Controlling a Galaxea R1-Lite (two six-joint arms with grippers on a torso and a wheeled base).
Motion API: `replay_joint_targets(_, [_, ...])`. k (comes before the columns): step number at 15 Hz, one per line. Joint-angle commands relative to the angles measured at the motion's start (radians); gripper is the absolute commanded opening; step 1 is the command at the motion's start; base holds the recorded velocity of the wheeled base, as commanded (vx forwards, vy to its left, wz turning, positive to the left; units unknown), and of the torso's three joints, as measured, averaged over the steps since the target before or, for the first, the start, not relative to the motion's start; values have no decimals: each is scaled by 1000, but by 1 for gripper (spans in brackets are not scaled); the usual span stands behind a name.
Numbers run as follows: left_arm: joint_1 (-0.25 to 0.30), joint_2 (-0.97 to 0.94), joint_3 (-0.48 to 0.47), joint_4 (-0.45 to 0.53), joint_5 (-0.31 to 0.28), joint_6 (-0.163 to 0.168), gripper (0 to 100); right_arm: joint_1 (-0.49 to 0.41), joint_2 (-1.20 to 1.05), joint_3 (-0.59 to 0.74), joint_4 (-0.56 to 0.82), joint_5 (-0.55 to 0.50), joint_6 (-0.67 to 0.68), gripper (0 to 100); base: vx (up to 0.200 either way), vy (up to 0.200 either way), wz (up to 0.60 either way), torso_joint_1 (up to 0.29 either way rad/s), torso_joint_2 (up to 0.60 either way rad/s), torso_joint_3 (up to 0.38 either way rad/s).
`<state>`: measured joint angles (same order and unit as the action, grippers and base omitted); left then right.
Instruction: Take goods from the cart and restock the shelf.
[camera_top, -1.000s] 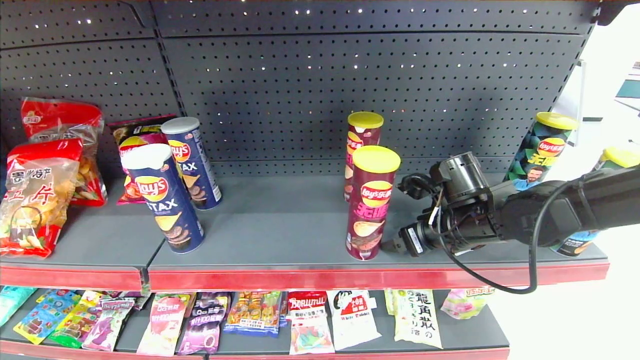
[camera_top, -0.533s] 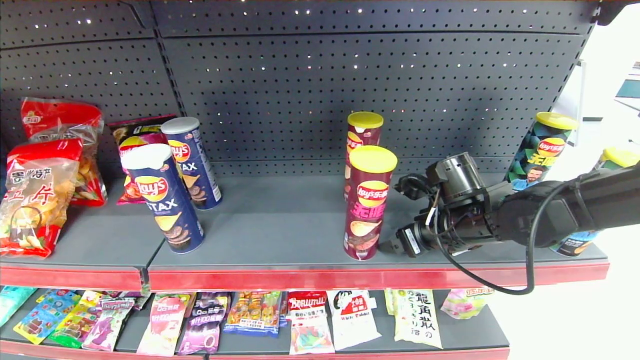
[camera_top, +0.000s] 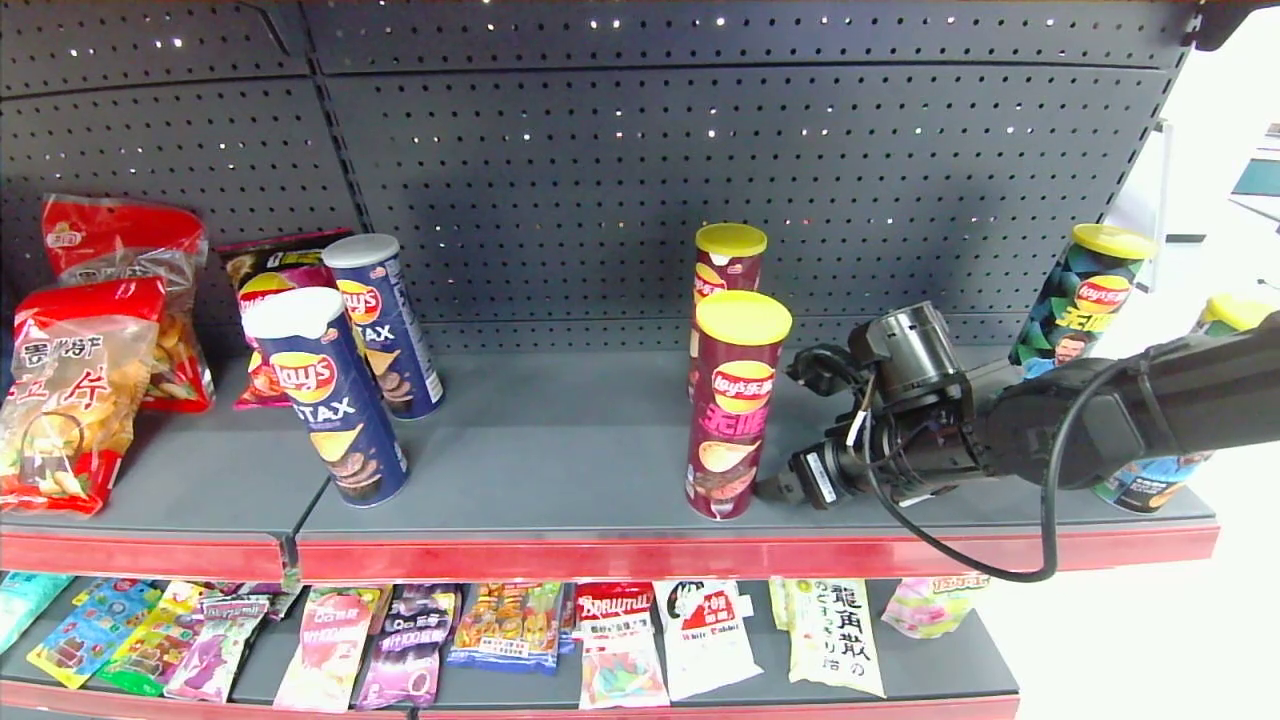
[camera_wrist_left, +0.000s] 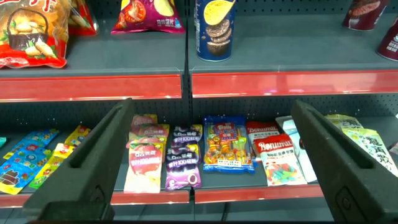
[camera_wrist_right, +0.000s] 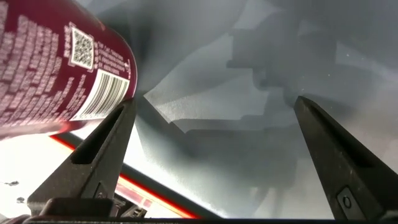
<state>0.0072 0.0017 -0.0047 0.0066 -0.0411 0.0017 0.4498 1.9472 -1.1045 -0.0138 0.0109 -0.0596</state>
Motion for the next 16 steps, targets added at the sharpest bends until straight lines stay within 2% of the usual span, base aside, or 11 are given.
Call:
replay_joint_targets(1, [0, 1, 0, 0, 0, 0, 100, 0, 4, -3, 0, 0, 0, 100, 0, 0, 0, 0, 0, 0])
replay_joint_targets(16, [0, 1, 0, 1, 0, 0, 100, 3, 16, -28, 0, -2, 0, 100, 0, 0, 0, 0, 0, 0])
